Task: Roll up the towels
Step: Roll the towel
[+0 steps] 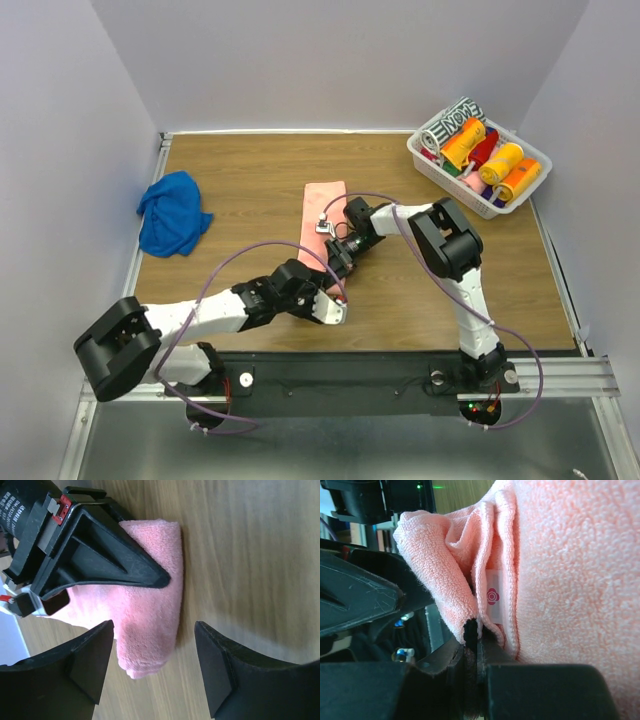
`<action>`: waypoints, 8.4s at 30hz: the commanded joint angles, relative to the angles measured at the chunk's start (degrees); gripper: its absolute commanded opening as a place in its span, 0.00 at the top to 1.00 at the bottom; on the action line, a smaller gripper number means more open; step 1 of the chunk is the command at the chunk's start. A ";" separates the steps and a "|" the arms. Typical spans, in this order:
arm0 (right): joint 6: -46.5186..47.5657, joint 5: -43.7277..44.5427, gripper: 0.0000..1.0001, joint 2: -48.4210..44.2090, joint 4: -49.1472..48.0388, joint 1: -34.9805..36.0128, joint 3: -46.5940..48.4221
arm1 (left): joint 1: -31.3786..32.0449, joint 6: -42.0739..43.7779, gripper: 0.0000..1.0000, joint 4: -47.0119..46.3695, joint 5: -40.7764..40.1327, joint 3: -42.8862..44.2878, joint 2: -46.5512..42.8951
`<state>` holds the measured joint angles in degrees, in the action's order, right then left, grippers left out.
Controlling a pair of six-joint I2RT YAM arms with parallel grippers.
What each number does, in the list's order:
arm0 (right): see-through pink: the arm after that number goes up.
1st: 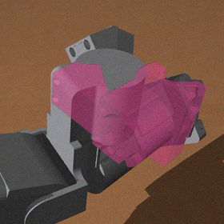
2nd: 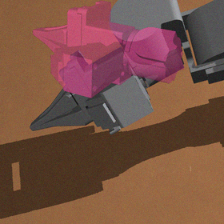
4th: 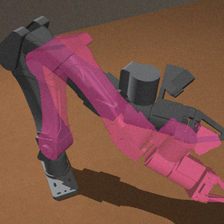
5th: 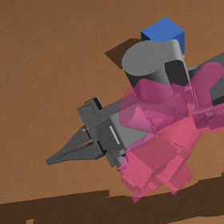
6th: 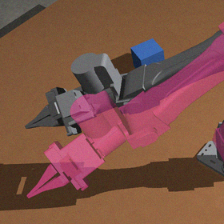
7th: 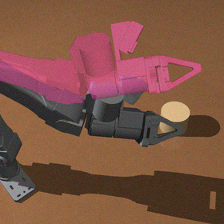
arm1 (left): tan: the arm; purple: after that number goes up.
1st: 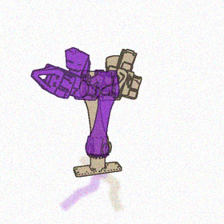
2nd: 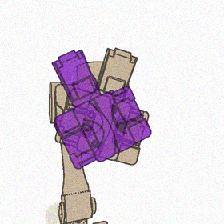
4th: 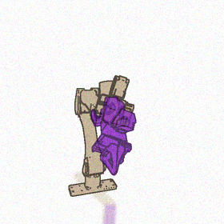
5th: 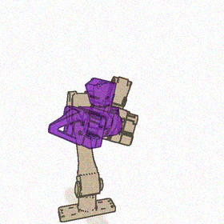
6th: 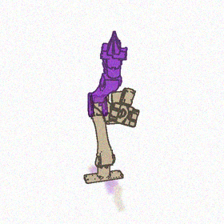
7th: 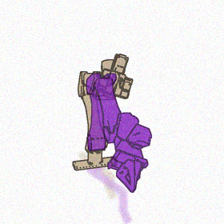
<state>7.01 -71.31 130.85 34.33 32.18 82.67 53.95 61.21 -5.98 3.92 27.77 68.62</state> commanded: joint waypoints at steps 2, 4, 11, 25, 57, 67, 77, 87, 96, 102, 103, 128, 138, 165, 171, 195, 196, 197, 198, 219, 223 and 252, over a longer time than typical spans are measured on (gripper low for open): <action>-0.59 1.35 0.95 3.45 3.03 -0.02 1.96 | 0.54 3.83 0.23 -9.93 -6.38 -0.52 4.66; -0.85 0.21 0.95 4.41 3.46 -0.10 2.23 | 0.63 3.83 0.11 -10.90 -7.70 -0.44 6.26; 0.11 -1.99 0.95 6.35 5.84 -0.28 3.55 | 0.71 3.22 0.11 -12.04 -6.12 -0.79 9.95; 6.61 0.80 0.84 6.36 12.26 -0.89 6.27 | 0.80 -3.37 0.58 -3.79 -4.19 5.26 19.09; 17.32 24.71 0.00 -33.33 16.30 -23.75 4.74 | -12.46 -12.79 0.58 38.65 31.04 33.22 35.86; 24.20 38.94 0.00 -56.11 13.42 -11.29 -13.49 | -16.33 -11.37 0.52 47.20 34.04 45.69 48.79; 24.99 64.42 0.00 -54.57 -4.23 15.00 -23.43 | -19.85 -10.41 0.49 51.86 34.84 56.24 60.66; 27.53 73.33 0.00 -45.34 -24.12 24.77 -28.27 | -20.38 -9.09 0.49 55.63 35.28 63.19 64.09; 30.17 71.75 0.04 -41.29 -30.54 25.21 -33.10 | -20.91 -8.13 0.49 56.95 36.33 63.99 64.80; 30.44 71.66 0.22 -39.18 -35.45 25.03 -35.56 | -21.08 -7.60 0.49 57.04 36.33 63.64 64.45; 30.44 71.57 0.27 -38.65 -35.56 24.95 -35.48 | -21.17 -7.60 0.49 56.96 36.16 63.46 64.36; 22.89 35.47 0.72 -31.19 -10.44 10.98 -20.02 | -37.59 -15.50 0.28 44.58 42.58 47.50 23.00; 20.42 21.49 0.72 -18.09 3.55 4.30 -6.04 | -35.52 -14.56 0.01 22.95 30.39 17.95 -10.24; 27.09 9.70 0.69 3.27 25.79 -1.33 12.42 | 0.54 1.54 0.01 -8.52 0.83 0.80 3.01; 31.92 10.14 0.69 4.94 31.50 -1.25 14.35 | 0.45 0.66 0.01 -9.14 -0.23 1.58 7.66; 26.23 16.89 0.07 5.30 35.28 -10.11 38.16 | -2.27 -7.86 0.54 13.00 11.19 14.59 19.88; 25.26 17.51 0.04 5.03 35.02 -10.91 39.92 | -2.27 -8.21 0.54 14.92 12.50 15.03 20.15; 23.95 18.22 0.01 3.73 33.37 -12.83 41.67 | -2.62 -9.00 0.54 15.81 13.21 15.56 20.50; 22.37 18.22 0.00 2.50 32.57 -13.81 41.95 | -3.32 -9.44 0.54 16.87 14.00 16.78 21.63; 21.39 41.47 0.00 -48.74 11.04 -10.76 -7.25 | -20.11 -6.28 0.46 52.73 38.88 50.61 54.85; 21.29 53.62 0.00 -51.13 1.82 1.45 -14.46 | -21.08 -5.49 0.45 55.28 39.66 54.93 58.81; 33.86 61.29 0.36 -35.22 -36.70 17.83 -32.75 | -23.63 -3.11 0.40 63.90 42.92 67.33 67.00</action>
<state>39.72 -8.27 94.30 4.32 49.95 51.07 29.26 55.22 60.73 59.40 96.77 131.57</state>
